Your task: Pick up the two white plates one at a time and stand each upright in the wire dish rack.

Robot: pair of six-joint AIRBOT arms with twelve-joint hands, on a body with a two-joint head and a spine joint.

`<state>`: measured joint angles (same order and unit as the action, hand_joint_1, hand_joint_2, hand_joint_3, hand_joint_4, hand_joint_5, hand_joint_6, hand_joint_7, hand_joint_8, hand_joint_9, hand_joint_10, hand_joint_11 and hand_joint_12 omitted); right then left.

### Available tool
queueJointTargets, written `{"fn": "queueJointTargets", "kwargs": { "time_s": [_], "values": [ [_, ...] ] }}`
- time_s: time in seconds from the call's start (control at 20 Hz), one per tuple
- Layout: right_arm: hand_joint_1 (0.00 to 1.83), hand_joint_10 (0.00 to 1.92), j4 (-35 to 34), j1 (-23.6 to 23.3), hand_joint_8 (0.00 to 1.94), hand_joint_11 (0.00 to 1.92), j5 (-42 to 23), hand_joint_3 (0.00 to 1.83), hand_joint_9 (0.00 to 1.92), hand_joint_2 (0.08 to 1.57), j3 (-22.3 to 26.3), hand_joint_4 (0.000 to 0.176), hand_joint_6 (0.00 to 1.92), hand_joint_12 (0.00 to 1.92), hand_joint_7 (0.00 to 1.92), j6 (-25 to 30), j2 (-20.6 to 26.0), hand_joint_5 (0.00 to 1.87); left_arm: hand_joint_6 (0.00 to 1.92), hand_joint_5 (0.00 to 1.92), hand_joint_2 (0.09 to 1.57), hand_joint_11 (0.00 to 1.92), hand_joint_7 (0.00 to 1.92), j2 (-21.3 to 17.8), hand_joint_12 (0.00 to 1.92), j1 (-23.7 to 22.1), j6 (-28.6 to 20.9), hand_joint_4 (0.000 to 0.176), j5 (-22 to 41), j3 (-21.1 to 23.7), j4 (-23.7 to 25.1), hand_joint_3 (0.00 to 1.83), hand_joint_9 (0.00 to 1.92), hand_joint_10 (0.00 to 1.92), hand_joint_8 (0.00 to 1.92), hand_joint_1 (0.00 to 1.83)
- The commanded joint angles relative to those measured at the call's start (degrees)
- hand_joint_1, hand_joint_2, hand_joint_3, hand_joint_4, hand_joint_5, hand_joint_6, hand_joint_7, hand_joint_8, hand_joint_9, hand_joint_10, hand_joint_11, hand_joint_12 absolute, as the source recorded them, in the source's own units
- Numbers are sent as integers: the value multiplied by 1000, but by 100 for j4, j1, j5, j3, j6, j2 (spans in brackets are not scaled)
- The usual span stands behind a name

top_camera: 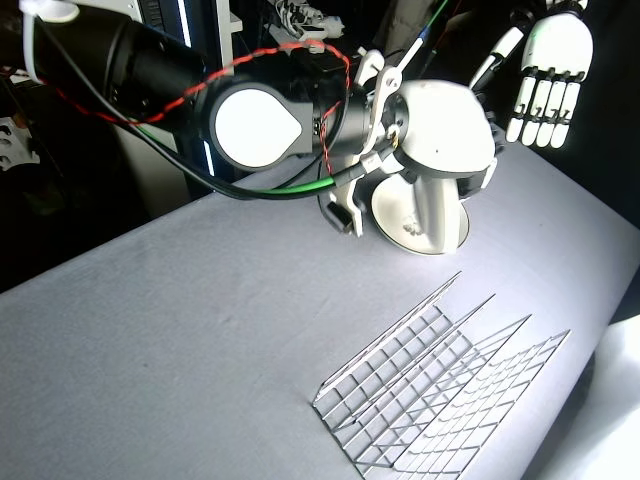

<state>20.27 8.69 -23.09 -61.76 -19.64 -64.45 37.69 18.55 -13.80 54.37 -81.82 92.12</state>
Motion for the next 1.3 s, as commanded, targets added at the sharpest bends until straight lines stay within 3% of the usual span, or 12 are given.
{"fn": "queueJointTargets", "kwargs": {
  "time_s": [0.0, 0.25, 0.45, 0.5, 0.7, 0.9, 1.25],
  "values": [
    [1393, 921, -282, -148, 760, 1008, -681, 0, 1091, 1058, 31, 0, 878, 953, 1091, 81, 46, 1012, 1, 23, 1185, 3, 7, -81, 3, -102, -19, 0, -21, -5, -435, 11, 1, 0, 0, 0],
    [1395, 845, -1563, -382, 761, 1016, -356, 2, 1101, 1046, 28, 0, 858, 890, 1124, 102, 180, 1026, 9, 112, 1184, 56, 91, -63, 46, -131, -54, 0, -153, 1, -336, 3, 55, 10, 8, 0],
    [1397, 807, -2123, -518, 738, 1025, -217, 0, 1127, 1042, 20, 0, 846, 907, 1134, 102, 222, 1037, 0, 56, 1173, 9, 24, -64, 40, -106, -65, 0, -152, 8, -328, 0, 0, 0, 0, 0],
    [1393, 851, -2253, -575, 776, 1016, -168, 3, 1105, 1052, -1, 0, 898, 900, 1103, 101, 228, 1004, 11, 106, 1165, 1, 78, -63, 194, -106, -65, 0, -152, 8, -308, 0, 48, 3, 0, 0],
    [1394, 850, -2825, -792, 766, 1019, 69, 0, 1105, 1051, -153, 0, 880, 902, 1113, 99, 229, 1011, 6, 38, 1170, 0, 6, -44, 4, -143, -66, 0, -164, -3, -204, 1, 0, 0, 2, 0],
    [1394, 852, -3186, -911, 787, 1011, 213, 0, 1110, 1053, -327, 0, 886, 933, 1103, 95, 243, 1000, 7, 49, 1169, 2, 25, -58, 2, -472, -234, 0, -170, -2, 207, 1, 0, 0, 8, 0],
    [1395, 837, -3511, -916, 776, 1002, 317, 1, 1119, 1048, -478, 0, 866, 933, 1109, 88, 454, 1014, 6, 42, 1166, 0, 22, -52, 0, -486, -257, 0, -161, -55, 222, 0, 0, 0, 8, 0]
  ]
}}
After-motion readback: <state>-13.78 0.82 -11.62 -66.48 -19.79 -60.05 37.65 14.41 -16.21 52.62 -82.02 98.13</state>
